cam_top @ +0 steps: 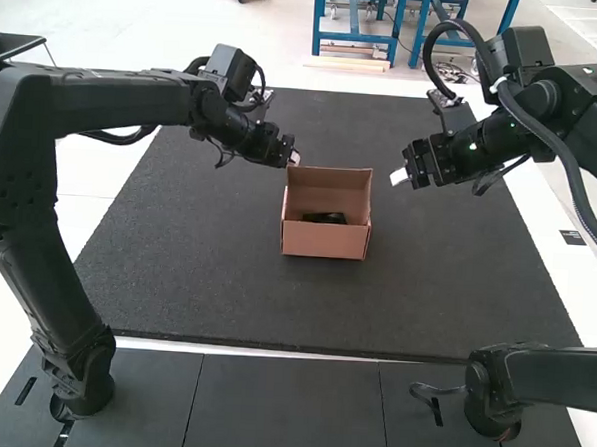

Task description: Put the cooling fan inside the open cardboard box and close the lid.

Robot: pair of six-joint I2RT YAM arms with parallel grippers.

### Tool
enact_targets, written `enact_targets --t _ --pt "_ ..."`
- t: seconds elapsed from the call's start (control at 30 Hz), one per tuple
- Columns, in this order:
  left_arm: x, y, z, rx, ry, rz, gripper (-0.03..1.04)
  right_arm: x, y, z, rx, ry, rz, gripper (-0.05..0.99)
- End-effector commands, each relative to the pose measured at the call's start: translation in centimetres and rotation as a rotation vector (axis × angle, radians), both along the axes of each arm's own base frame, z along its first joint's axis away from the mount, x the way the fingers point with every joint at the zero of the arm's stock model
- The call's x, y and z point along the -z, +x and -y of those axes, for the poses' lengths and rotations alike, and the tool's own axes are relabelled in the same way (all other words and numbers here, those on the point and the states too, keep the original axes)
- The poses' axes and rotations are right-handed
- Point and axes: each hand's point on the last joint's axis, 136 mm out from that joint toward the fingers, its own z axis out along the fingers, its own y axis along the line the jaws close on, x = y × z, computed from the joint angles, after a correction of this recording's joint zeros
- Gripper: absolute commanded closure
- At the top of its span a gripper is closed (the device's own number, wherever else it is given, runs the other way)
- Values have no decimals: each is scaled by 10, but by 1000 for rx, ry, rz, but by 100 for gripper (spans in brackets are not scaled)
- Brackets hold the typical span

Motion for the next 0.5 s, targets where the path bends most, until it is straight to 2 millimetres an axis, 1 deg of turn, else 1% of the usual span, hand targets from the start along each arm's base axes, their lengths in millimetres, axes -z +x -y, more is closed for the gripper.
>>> enact_targets --t 0.0,0.47 --pt "8 -6 1 23 26 -6 4 -9 0 -7 -35 17 16 9" --pt "31 -17 -4 39 60 -49 4 -8 4 -9 -39 12 10 9"
